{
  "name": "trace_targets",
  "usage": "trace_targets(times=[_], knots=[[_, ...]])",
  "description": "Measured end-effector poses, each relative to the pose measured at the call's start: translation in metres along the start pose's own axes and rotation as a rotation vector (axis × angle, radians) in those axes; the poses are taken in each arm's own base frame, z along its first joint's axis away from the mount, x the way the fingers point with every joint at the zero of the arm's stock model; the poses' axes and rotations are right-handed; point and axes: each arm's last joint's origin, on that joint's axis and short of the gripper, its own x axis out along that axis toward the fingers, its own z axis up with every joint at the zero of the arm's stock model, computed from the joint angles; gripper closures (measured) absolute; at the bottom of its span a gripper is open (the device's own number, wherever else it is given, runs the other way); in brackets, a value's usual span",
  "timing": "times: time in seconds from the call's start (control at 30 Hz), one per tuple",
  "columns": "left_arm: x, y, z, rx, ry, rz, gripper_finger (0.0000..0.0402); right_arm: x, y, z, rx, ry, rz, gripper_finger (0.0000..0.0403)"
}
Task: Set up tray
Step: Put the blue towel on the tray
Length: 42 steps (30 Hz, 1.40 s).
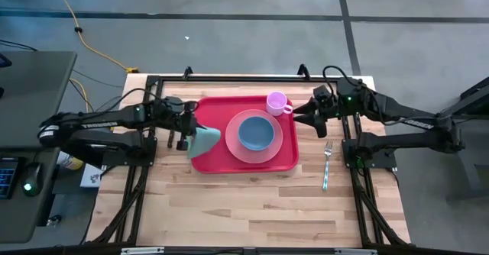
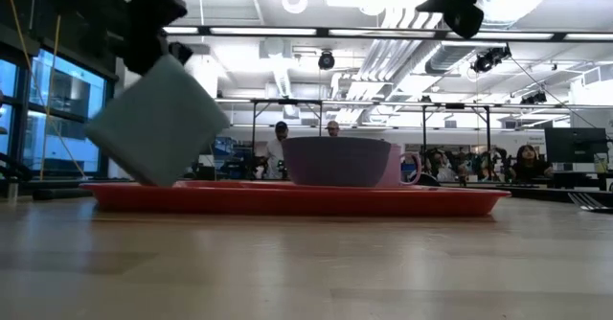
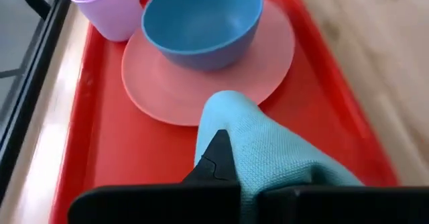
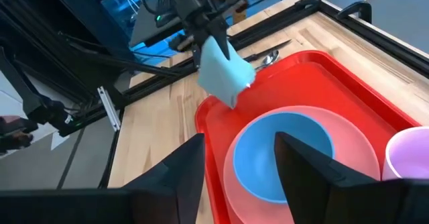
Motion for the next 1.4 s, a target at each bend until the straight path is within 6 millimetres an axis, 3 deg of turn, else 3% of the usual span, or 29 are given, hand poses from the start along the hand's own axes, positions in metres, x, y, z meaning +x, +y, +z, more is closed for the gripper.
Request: trace_targets(times=[0.4, 0.77, 0.93, 1.2, 1.4], knots=[[0.035, 0.007, -0.009, 0.321, 0.198, 0.082, 0.0386, 0.0, 0.0, 0.0, 0.009, 0.0, -0.001, 0.0246], [0.041, 0.013, -0.006, 0.474, 0.235, 0.183, 0.0386, 0.0, 0.0, 0.0, 0.009, -0.002, -0.005, 0.0248], [0.037, 0.013, 0.002, 0.444, 0.121, 0.163, 0.0386, 0.0, 0.0, 0.0, 0.009, -0.001, -0.005, 0.025], [0.025, 0.008, 0.041, 0.5, -0.031, 0.165, 0.0386, 0.0, 0.0, 0.0, 0.007, -0.003, -0.008, 0.0251], [0.034, -0.015, 0.038, 0.483, -0.046, 0.027, 0.0386, 0.0, -0.001, 0.0, 0.006, -0.007, -0.021, 0.0251]])
